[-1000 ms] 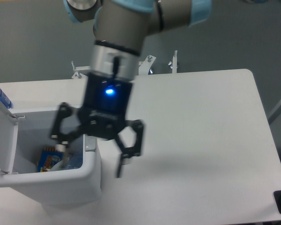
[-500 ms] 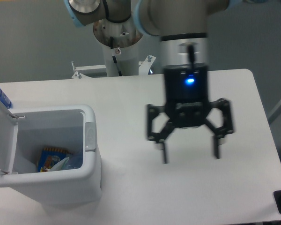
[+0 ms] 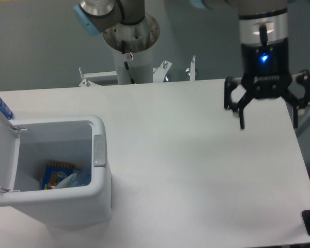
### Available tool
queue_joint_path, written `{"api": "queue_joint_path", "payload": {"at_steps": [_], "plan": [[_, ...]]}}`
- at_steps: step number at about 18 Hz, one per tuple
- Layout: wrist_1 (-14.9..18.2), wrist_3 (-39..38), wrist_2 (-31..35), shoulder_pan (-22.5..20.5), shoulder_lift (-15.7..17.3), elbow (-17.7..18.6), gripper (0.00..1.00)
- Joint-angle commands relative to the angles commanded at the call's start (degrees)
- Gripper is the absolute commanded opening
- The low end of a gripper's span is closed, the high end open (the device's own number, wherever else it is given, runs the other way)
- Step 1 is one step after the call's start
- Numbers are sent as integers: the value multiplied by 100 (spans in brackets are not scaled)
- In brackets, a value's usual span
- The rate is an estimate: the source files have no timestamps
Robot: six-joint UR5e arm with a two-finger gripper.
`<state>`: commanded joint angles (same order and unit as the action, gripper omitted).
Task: Place the trash in the trash can
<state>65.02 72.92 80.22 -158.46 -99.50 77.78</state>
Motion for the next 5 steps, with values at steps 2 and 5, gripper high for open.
{"api": "queue_joint_path", "payload": {"at_steps": [2, 5], "plan": [[176, 345, 431, -36, 9, 9, 100], [239, 355, 591, -71, 53, 18, 100]]}}
